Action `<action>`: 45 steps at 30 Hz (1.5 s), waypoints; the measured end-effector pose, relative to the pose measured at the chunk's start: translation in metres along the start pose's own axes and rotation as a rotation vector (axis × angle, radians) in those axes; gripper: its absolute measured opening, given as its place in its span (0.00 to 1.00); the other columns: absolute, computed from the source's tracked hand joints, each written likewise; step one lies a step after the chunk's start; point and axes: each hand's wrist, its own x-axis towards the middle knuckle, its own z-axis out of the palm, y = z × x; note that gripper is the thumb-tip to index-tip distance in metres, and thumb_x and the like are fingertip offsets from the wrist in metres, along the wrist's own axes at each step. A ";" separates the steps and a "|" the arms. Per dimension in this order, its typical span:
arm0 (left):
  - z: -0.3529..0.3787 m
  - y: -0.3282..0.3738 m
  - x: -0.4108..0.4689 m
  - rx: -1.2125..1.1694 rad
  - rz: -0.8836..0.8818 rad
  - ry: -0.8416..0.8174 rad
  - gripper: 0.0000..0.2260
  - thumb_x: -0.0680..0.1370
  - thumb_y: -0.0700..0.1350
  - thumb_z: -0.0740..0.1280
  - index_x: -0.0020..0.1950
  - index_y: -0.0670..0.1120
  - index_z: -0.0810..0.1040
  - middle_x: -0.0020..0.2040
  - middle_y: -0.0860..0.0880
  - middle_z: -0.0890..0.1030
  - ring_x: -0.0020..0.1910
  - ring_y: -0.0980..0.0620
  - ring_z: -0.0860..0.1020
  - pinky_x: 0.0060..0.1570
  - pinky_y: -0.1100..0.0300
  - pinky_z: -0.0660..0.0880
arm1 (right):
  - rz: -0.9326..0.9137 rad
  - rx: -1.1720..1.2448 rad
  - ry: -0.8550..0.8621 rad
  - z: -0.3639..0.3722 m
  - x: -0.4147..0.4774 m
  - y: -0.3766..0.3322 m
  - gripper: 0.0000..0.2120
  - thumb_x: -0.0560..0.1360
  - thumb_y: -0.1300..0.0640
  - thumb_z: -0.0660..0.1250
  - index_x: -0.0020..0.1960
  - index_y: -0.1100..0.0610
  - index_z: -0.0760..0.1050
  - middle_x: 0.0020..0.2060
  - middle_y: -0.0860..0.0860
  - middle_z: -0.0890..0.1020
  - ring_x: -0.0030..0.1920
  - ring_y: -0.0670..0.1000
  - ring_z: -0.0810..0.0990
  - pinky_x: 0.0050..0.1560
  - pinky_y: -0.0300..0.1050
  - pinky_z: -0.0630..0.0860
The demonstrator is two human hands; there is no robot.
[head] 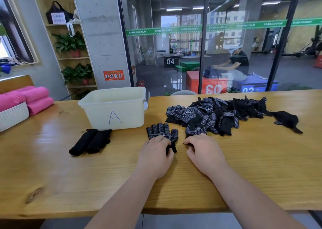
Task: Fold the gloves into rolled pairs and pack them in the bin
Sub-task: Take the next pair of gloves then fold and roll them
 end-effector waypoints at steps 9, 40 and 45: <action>0.001 0.000 0.001 0.032 -0.021 0.019 0.16 0.83 0.54 0.61 0.68 0.53 0.79 0.66 0.58 0.77 0.70 0.53 0.70 0.71 0.55 0.66 | 0.065 0.049 0.033 -0.001 -0.002 0.005 0.13 0.76 0.52 0.69 0.60 0.44 0.82 0.55 0.39 0.82 0.59 0.46 0.76 0.59 0.46 0.75; 0.009 -0.007 0.005 -0.017 0.029 0.062 0.11 0.81 0.55 0.61 0.57 0.55 0.81 0.54 0.58 0.76 0.57 0.54 0.73 0.62 0.57 0.70 | 0.160 0.622 0.440 -0.113 0.152 0.023 0.09 0.82 0.58 0.69 0.55 0.45 0.84 0.48 0.39 0.86 0.50 0.40 0.83 0.58 0.46 0.82; 0.008 -0.006 0.005 -0.046 0.037 0.053 0.11 0.81 0.55 0.62 0.58 0.55 0.81 0.55 0.59 0.77 0.59 0.56 0.73 0.64 0.57 0.70 | 0.033 0.292 0.157 -0.066 0.129 0.034 0.11 0.83 0.54 0.67 0.63 0.43 0.83 0.56 0.39 0.85 0.51 0.43 0.83 0.55 0.43 0.80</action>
